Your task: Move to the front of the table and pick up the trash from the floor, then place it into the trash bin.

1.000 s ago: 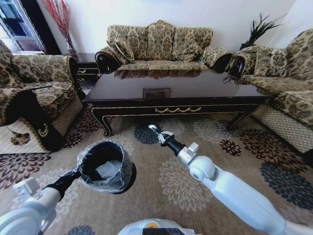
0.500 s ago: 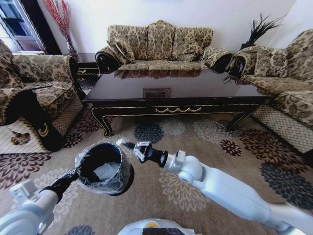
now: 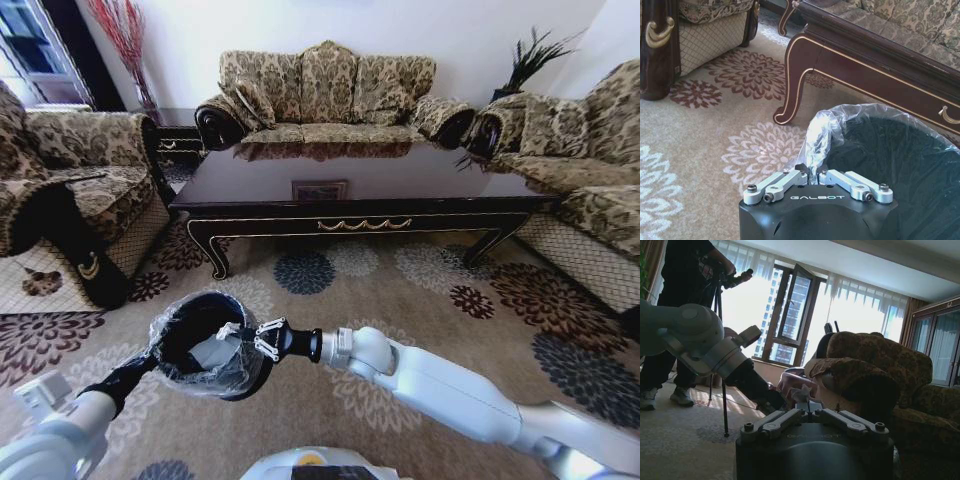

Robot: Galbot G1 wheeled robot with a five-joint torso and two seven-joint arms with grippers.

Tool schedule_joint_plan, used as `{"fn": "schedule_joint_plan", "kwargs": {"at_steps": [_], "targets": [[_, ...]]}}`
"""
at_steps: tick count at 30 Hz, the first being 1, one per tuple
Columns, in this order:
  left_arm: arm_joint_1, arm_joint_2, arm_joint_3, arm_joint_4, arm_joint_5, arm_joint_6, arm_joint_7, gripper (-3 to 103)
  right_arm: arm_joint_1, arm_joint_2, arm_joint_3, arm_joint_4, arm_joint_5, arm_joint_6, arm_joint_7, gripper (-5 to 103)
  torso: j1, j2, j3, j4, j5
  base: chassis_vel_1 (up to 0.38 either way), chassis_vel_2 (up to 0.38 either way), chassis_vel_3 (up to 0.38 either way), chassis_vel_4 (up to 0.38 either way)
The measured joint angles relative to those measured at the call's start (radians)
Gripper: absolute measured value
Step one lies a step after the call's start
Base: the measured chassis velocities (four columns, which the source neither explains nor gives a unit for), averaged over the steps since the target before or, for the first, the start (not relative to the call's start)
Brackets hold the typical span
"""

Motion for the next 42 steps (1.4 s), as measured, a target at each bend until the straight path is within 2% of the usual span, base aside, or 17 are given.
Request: {"fn": "schedule_joint_plan", "kwargs": {"at_steps": [7,10,18,19,21,22,24,25,27,28,30,33,37,42], "targets": [[0.002,-0.016,0.005,0.0,0.0,0.0,0.001,5,0.034,0.03,-0.052,-0.038,-0.012,0.009,-0.017,0,0.0,0.0,0.0,-0.0001,0.0,0.0,0.0,0.0,0.0],[0.004,-0.03,0.01,0.0,-0.001,0.002,0.001,5,0.059,0.063,-0.091,-0.065,-0.013,0.01,-0.018,0,0.0,0.0,0.0,0.0003,-0.0001,0.0,0.0,0.0,0.0],[-0.005,-0.014,0.012,0.0,-0.012,0.006,0.002,5,0.081,0.086,-0.119,-0.117,-0.022,0.018,-0.017,0,0.0,0.0,0.0,-0.0002,0.0,0.0,0.0,0.0,0.0],[-0.007,-0.011,0.011,0.0,-0.012,0.006,0.002,5,0.082,0.088,-0.119,-0.124,-0.024,0.019,-0.016,5,0.0,0.0,0.0,0.0,0.0001,0.0,0.0,0.0,0.0],[-0.008,-0.01,0.011,0.0,-0.013,0.006,0.002,5,0.083,0.09,-0.119,-0.128,-0.025,0.019,-0.015,5,0.0,0.0,0.0,0.0,0.0002,0.0,0.0,0.0,0.0],[-0.01,-0.008,0.013,0.0,-0.015,0.007,0.002,5,0.085,0.093,-0.12,-0.134,-0.027,0.02,-0.013,17,0.0,0.0,0.0,0.0,-0.0001,0.0,0.0,0.0,0.0],[-0.012,-0.006,0.014,0.0,-0.015,0.007,0.002,5,0.086,0.094,-0.12,-0.138,-0.027,0.021,-0.012,17,0.0,0.0,0.0,-0.0001,-0.0001,0.0,0.0,0.0,0.0],[-0.02,0.001,0.015,0.0,-0.015,0.007,0.002,5,0.088,0.096,-0.121,-0.144,-0.028,0.024,-0.01,33,0.0,0.0,0.0,0.0,0.0001,0.0,0.0,0.0,0.0],[-0.024,0.007,0.016,0.0,-0.015,0.007,0.002,5,0.089,0.095,-0.119,-0.144,-0.027,0.027,-0.01,44,0.0,0.0,0.0,0.0,0.0001,0.0,0.0,0.0,0.0],[-0.024,0.007,0.016,0.0,-0.015,0.007,0.002,5,0.089,0.095,-0.119,-0.144,-0.027,0.027,-0.01,44,0.0,0.0,0.0,0.0,0.0001,0.0,0.0,0.0,0.0],[-0.029,0.012,0.018,0.0,-0.015,0.007,0.002,5,0.091,0.092,-0.109,-0.14,-0.022,0.028,-0.009,54,0.0,0.0,0.0,0.0,0.0001,0.0,0.0,0.0,0.0],[-0.035,0.017,0.019,0.0,-0.015,0.007,0.002,5,0.091,0.089,-0.09,-0.132,-0.013,0.028,-0.007,60,0.0,0.0,0.0,0.0,0.0,0.0,0.0,0.0,0.0],[-0.052,0.028,0.021,0.0,-0.011,0.007,0.003,5,0.086,0.07,-0.024,-0.105,0.016,0.028,0.004,83,0.0,0.0,0.0,0.0,0.0001,0.0,0.0,0.0,0.0],[-0.064,0.031,0.03,0.0,-0.003,0.007,0.003,5,0.081,0.056,0.036,-0.09,0.039,0.028,0.014,93,0.0,0.0,0.0,0.0,0.0001,0.0,0.0,0.0,0.0]]}}
